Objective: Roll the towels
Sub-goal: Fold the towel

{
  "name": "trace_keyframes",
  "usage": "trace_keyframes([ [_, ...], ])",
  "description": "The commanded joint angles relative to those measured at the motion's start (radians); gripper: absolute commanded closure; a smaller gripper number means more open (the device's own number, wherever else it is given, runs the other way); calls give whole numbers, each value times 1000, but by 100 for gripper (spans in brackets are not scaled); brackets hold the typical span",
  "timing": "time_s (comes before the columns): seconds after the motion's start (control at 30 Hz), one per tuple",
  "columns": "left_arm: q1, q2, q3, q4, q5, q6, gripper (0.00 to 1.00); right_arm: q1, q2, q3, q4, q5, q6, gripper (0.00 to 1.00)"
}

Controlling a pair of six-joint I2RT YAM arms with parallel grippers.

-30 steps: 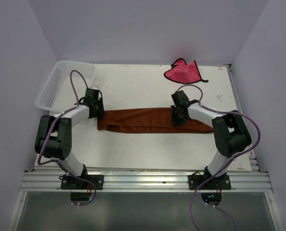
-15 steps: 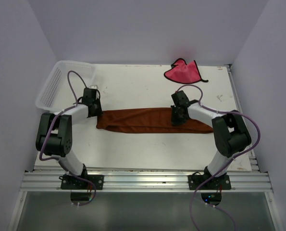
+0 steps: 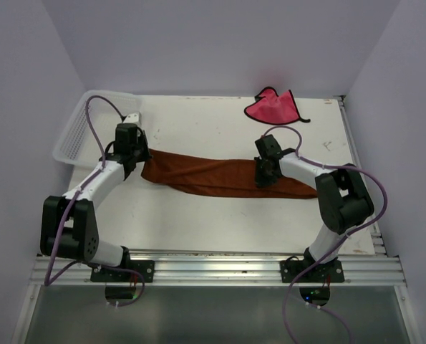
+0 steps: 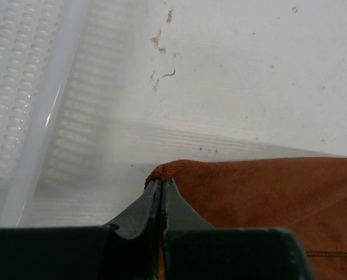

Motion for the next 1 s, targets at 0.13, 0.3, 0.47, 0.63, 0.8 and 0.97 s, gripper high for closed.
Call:
trace_keyframes([
  [0.13, -3, 15, -21, 15, -53, 10, 100, 5, 49, -12, 10, 11, -13, 97],
  [0.3, -3, -100, -62, 35, -75, -28, 100, 5, 58, -10, 10, 14, -11, 98],
  [0.47, -12, -238, -128, 65, -64, -85, 100, 5, 57, -7, 6, 25, -13, 98],
  [0.63, -46, -384, -203, 36, -93, -154, 100, 5, 44, -10, -1, 24, -11, 98],
  [0.8, -110, -499, -257, -35, -177, -253, 100, 5, 24, -10, -7, 23, -13, 98],
  [0.97, -193, -582, -288, -114, -278, -370, 100, 7, 23, -5, -13, 25, -13, 98],
])
